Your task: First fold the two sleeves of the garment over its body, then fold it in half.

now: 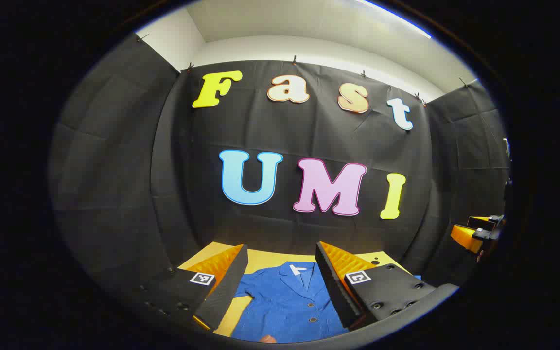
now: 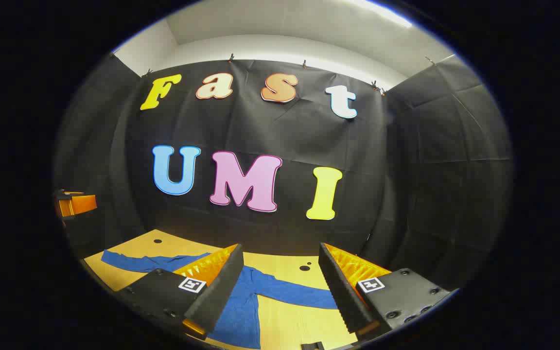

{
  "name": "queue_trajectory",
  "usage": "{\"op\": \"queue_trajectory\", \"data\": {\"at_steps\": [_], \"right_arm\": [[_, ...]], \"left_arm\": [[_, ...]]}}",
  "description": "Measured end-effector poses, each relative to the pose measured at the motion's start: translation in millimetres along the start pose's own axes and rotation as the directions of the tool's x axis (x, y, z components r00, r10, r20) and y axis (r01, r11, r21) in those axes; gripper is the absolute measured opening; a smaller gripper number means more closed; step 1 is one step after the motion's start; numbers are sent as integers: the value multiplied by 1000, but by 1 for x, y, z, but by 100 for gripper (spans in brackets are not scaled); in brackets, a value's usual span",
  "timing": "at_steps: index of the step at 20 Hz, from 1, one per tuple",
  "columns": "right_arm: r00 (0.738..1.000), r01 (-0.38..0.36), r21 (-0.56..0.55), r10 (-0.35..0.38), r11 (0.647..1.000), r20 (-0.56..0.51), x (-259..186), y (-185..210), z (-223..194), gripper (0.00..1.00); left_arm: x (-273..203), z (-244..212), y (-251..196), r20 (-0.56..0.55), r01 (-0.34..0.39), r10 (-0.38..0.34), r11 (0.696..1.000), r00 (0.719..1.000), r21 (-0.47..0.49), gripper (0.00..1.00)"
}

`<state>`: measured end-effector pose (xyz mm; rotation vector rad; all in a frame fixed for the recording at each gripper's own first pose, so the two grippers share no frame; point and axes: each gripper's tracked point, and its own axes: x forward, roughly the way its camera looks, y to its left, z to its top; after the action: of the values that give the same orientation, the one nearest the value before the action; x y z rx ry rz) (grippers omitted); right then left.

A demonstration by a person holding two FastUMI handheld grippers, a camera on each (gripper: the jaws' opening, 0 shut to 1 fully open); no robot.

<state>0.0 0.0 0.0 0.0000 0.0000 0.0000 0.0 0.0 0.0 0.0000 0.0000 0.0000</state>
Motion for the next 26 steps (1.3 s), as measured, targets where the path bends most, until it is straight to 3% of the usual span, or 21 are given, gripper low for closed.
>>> {"op": "queue_trajectory", "data": {"at_steps": [13,22,26], "right_arm": [[1000,-23,17,23,1000,-3,-4,18,1,97],[1000,-9,26,9,1000,3,-9,9,5,96],[1000,-16,8,16,1000,0,-11,11,-1,95]], "left_arm": [[-14,-1,20,-2,-36,36,999,999,34,80],[-13,-1,22,2,-44,44,997,999,62,80],[-13,-17,16,-39,-27,28,999,999,27,80]]}}
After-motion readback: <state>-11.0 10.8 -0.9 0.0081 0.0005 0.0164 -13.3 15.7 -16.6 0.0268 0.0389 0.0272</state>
